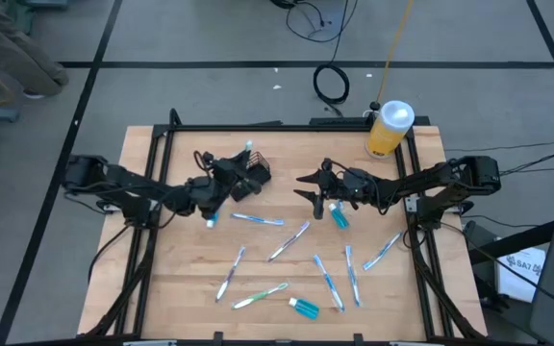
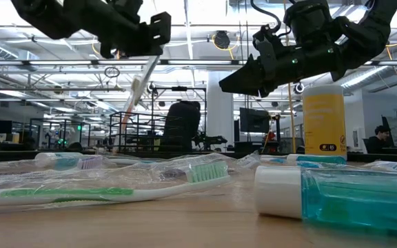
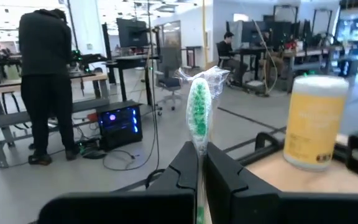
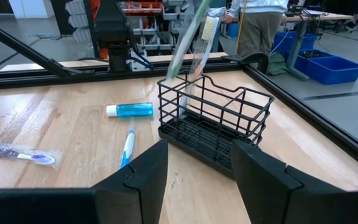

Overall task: Pick & Place toothbrushing station
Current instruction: Put the green toothbrush into the black wire organizer

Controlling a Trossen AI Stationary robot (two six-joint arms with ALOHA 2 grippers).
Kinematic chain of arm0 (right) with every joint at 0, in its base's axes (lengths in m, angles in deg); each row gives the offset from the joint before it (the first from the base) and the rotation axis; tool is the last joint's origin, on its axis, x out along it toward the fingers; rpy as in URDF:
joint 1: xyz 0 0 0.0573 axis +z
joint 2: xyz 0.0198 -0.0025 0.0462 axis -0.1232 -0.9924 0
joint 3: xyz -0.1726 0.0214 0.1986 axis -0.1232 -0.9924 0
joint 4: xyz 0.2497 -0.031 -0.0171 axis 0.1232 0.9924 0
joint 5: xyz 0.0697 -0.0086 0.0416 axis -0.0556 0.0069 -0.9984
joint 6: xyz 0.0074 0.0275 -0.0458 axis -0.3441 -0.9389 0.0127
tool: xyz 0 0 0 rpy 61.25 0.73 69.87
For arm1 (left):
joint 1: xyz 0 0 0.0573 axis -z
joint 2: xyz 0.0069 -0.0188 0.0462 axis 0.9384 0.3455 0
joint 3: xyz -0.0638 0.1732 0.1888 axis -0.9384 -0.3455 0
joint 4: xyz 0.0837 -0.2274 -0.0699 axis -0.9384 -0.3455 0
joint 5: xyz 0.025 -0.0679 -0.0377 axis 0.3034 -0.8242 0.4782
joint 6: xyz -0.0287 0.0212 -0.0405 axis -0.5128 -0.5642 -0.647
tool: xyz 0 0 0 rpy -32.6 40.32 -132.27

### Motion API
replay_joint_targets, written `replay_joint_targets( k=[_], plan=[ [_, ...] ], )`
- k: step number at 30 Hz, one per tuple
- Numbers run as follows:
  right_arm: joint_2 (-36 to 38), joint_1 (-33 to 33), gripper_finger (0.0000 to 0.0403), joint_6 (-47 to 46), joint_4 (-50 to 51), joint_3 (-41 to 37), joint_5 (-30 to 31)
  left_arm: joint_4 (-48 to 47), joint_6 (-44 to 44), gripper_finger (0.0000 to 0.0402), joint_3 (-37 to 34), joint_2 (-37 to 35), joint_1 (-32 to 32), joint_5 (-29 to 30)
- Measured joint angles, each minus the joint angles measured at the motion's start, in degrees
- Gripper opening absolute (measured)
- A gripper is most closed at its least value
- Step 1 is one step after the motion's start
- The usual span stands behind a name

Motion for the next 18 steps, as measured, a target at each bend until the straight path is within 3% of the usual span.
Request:
replay_joint_targets(
  k=[6, 18],
  plan=[
    [0.0, 0.0, 0.0171, 0.0, 0.0, 0.0, 0.0, -0.83, 1.15, 0.0004, 0.0, 1.59, 0.06, 5.26],
    [0.0, -0.02, 0.0171, 0.02, -0.26, 0.0, 0.0, 1.69, 4.91, 0.001, 0.0, 2.07, 0.07, 6.31]
  ],
)
